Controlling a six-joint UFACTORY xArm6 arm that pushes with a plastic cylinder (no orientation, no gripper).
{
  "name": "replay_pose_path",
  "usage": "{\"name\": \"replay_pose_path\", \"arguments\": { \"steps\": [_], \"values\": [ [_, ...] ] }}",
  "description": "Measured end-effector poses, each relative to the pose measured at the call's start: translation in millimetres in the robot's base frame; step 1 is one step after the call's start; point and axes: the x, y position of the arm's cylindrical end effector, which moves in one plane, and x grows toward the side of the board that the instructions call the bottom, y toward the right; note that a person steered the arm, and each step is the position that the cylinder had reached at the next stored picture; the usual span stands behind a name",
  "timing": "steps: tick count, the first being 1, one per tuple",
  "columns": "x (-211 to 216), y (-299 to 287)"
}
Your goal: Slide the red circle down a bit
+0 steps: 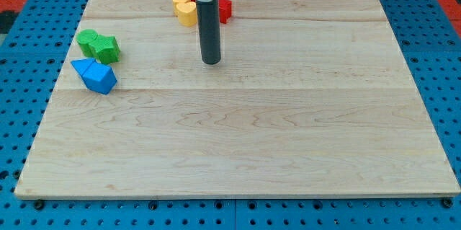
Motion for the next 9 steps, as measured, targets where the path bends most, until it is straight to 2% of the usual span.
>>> {"name": "replay_pose_path", "arguments": {
  "steps": [3,4,5,7,8,9],
  "values": [
    [0.9,7.8],
    [-11.6,-24.4],
    [-21.3,-91.0],
    [-150.0,-114.7],
    [-189.0,-104.4],
    [-188.4,-103.0]
  ]
}}
